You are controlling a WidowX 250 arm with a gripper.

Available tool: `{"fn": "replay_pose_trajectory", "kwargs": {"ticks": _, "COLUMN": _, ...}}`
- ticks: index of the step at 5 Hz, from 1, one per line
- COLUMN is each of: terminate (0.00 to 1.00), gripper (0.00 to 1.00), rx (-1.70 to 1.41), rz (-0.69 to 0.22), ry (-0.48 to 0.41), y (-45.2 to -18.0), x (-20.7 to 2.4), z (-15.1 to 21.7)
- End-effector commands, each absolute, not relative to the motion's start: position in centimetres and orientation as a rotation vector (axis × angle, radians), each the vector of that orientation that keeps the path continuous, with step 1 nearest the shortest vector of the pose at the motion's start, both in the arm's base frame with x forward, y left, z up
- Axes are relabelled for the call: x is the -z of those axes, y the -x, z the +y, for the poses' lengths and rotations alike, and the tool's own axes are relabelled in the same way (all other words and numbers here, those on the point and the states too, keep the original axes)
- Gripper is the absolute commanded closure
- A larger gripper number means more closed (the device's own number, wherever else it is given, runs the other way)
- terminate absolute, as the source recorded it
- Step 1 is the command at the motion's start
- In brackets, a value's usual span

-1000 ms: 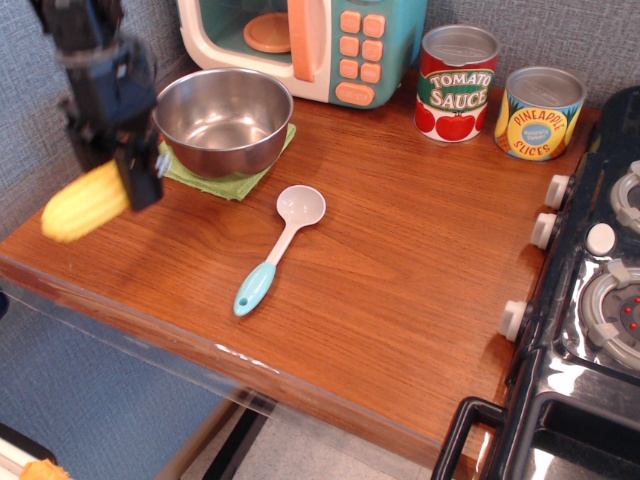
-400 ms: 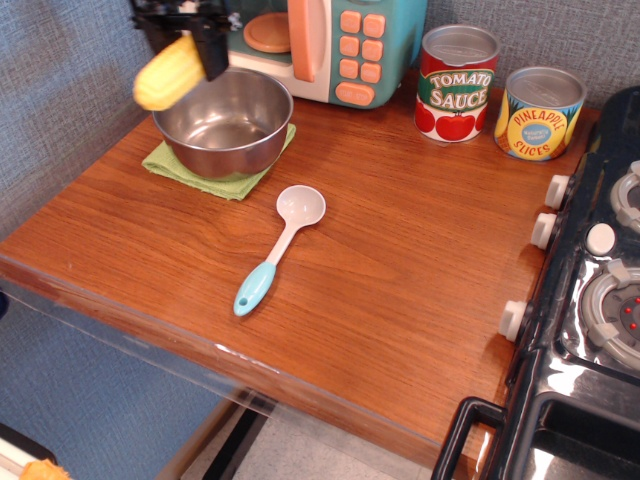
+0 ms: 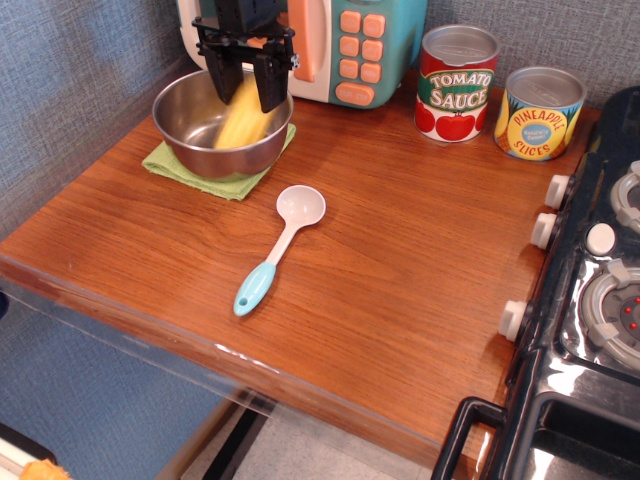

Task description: Place corncob in pot, laying down.

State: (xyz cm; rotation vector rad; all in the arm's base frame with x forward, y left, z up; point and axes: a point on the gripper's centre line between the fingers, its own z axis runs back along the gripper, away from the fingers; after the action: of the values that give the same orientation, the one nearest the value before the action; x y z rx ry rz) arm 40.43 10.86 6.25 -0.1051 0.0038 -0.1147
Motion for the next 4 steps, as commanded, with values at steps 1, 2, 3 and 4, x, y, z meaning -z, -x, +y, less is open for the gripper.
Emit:
{"fn": "replay_pose_trajectory", "kwargs": {"ticks": 1, "terminate": 0.0, "gripper": 0.0, "rx": 0.151, "rz": -0.089, "ry": 0.01, "y": -40.6, "x": -10.9, "z": 10.8}}
{"fn": "replay_pose_trajectory", "kwargs": {"ticks": 2, "terminate": 0.0, "gripper": 0.0, "rx": 0.179, "rz": -0.123, "ry": -0.021, "y": -39.1, "x": -13.5, "z": 10.2}}
{"fn": "replay_pose_trajectory", "kwargs": {"ticks": 3, "terminate": 0.0, "gripper": 0.0, "rx": 0.165, "rz": -0.106, "ry": -0.023, "y": -36.8, "x": -14.4, "z": 9.7}}
{"fn": "replay_pose_trajectory", "kwargs": {"ticks": 4, "terminate": 0.0, "gripper": 0.0, "rx": 0.138, "rz": -0.062, "ry": -0.028, "y": -35.5, "x": -13.7, "z": 9.7}}
